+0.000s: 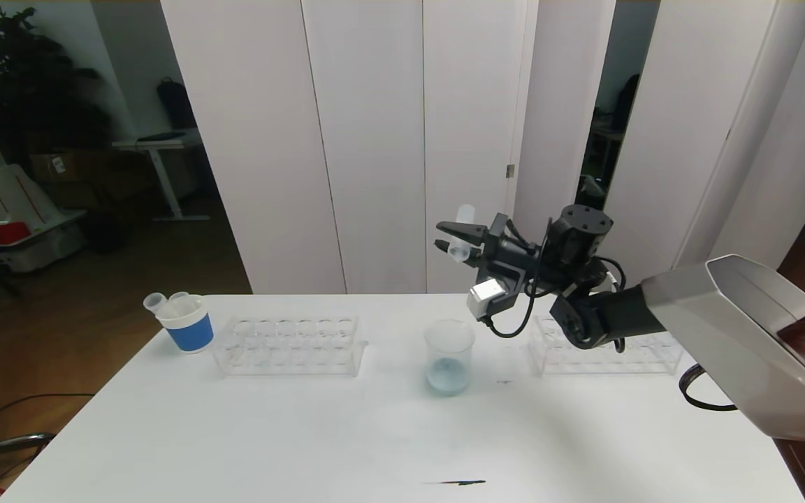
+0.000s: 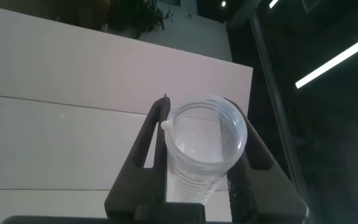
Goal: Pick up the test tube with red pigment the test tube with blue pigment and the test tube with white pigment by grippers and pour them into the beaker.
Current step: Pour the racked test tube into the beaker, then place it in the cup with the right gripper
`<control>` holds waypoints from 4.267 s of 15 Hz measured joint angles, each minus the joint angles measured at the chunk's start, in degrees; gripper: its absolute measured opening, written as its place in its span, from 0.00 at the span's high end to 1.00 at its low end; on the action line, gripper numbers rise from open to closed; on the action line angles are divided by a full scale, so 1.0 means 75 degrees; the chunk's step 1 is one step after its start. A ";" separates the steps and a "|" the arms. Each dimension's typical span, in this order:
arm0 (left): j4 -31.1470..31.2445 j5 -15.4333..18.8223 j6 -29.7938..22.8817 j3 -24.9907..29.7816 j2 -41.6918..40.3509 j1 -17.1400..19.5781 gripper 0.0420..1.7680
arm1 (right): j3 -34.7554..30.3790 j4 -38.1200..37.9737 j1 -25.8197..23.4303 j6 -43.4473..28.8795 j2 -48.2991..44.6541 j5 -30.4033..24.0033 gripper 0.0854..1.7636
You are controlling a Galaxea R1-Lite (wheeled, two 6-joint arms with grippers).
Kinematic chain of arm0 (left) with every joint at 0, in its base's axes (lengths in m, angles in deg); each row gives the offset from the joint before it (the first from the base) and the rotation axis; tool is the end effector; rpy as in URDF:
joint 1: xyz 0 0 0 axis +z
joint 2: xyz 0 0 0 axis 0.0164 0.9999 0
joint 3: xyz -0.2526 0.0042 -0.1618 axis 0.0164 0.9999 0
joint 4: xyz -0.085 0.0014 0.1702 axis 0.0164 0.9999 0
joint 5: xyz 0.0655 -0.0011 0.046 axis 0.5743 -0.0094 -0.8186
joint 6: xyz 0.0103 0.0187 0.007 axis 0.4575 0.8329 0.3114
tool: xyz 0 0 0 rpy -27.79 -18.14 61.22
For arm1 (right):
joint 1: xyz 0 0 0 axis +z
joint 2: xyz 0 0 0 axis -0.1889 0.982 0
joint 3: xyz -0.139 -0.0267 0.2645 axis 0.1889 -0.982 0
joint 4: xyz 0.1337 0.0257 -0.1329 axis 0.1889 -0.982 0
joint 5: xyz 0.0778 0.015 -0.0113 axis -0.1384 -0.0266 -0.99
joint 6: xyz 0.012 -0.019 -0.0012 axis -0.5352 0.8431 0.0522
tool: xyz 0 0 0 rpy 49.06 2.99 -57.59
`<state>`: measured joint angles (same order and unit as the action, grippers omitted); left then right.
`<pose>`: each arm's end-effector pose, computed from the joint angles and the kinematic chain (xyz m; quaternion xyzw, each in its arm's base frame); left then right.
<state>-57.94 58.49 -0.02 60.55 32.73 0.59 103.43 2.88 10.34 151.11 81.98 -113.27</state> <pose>-0.0227 -0.0004 0.0751 0.0237 0.0022 -0.0146 0.9996 0.4693 0.1994 0.1299 -0.6288 -0.4908 0.2656 0.5415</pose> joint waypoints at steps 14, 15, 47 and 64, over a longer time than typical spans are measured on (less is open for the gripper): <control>0.0000 0.0000 -0.0003 0.0000 0.0000 0.0000 0.01 | -0.0036 -0.0026 0.0228 -0.1614 -0.0816 0.2537 0.69; 0.0000 0.0000 0.0000 0.0000 0.0000 0.0000 0.01 | -0.0059 -0.0024 0.0242 -0.2084 -0.0930 0.2963 0.69; 0.0000 0.0000 0.0000 0.0000 0.0000 0.0000 0.01 | -0.5780 0.0835 -0.0821 -1.3115 -0.3491 0.9158 0.69; 0.0000 -0.0003 0.0000 0.0000 0.0000 0.0000 0.01 | -0.6006 0.3153 -0.4398 -1.1575 -0.2495 0.7968 0.69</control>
<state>-57.94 58.47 -0.02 60.55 32.73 0.59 58.38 26.53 -22.65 64.30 63.27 -53.51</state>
